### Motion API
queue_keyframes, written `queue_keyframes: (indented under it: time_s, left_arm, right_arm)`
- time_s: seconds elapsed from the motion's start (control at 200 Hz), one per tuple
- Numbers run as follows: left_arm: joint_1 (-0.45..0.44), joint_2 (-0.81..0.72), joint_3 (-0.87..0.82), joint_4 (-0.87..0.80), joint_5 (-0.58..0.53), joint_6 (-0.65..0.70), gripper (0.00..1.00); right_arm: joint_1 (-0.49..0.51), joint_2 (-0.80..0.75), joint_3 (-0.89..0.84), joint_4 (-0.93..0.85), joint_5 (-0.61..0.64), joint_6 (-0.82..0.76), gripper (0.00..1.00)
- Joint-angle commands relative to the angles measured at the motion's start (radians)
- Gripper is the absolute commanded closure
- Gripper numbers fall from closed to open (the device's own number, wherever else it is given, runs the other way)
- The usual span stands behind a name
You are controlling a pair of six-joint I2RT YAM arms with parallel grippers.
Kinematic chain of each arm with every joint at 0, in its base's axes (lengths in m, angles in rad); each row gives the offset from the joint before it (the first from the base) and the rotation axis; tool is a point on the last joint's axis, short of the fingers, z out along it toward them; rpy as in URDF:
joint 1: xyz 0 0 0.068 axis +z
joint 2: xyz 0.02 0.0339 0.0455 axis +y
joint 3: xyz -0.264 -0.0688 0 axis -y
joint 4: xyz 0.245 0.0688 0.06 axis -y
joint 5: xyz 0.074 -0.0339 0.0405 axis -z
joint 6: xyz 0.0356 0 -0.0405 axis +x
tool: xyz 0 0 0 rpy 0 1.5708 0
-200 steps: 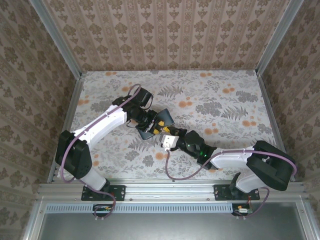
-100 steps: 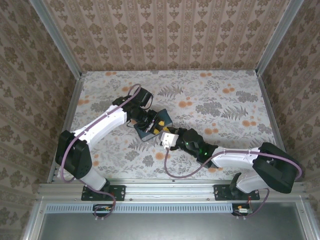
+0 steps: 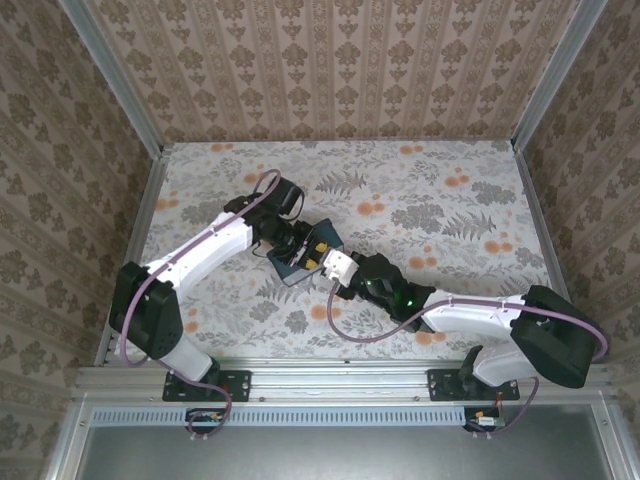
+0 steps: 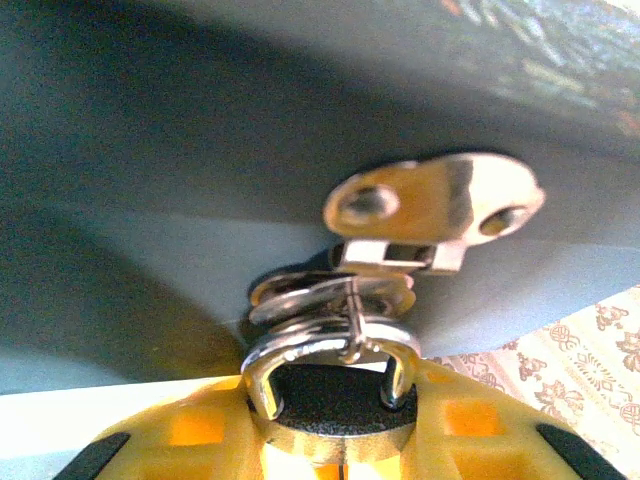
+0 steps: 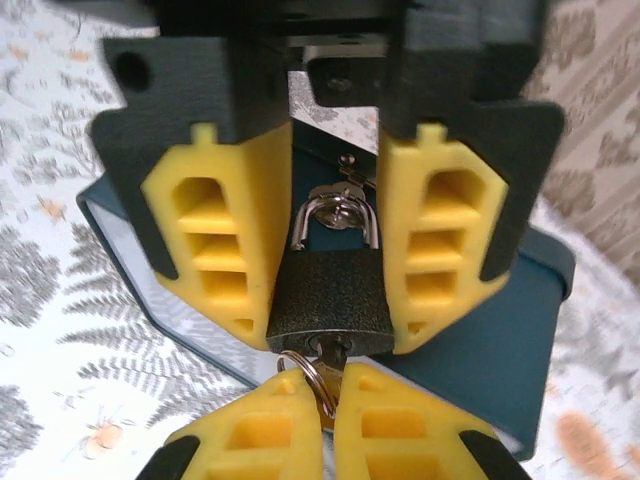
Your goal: Unlock the padlock with the key
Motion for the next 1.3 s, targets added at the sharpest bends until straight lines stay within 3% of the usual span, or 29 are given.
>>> queue_keyframes:
  time_s: [0.0,0.28,0.325,0.405,0.605,0.715,0.845,1.0,1.16,1.295]
  left_arm:
    - [-0.004,-0.051,-0.005,0.027,0.015,0.014,0.91]
    - [-0.002,-0.045,0.007,0.026,0.015,0.032,0.87]
    - [-0.002,-0.044,0.010,0.021,0.016,0.044,0.80]
    - [-0.001,-0.048,0.008,0.009,0.015,0.057,0.76]
    - [0.008,-0.072,-0.018,0.006,-0.002,0.048,0.77]
    - [0.011,-0.068,-0.014,0.006,0.004,0.055,0.77]
    - [0.014,-0.060,-0.004,-0.016,0.021,0.075,0.78]
    - [0.018,-0.050,0.013,-0.038,0.050,0.104,0.79]
    - [0.023,-0.046,0.028,-0.057,0.061,0.116,0.79]
    - [0.030,-0.043,0.034,-0.067,0.061,0.117,0.80]
  right_arm:
    - [-0.034,-0.027,0.039,0.007,-0.002,0.323,1.00]
    - [-0.093,-0.056,0.013,-0.004,-0.072,0.781,1.00]
    - [-0.097,-0.046,0.005,0.013,-0.085,0.799,1.00]
    - [-0.106,-0.026,0.005,0.018,-0.088,0.790,1.00]
    - [-0.142,-0.015,0.013,0.013,-0.161,0.759,1.00]
    - [-0.143,-0.062,0.006,-0.026,-0.199,0.603,0.98]
    - [-0.153,-0.144,-0.014,-0.118,-0.207,0.257,0.90]
    - [-0.152,-0.105,-0.071,0.051,-0.198,-0.082,0.80]
    - [-0.118,-0.002,-0.052,0.141,-0.161,-0.278,0.67]
    - [-0.086,0.029,-0.076,0.263,-0.107,-0.328,0.64]
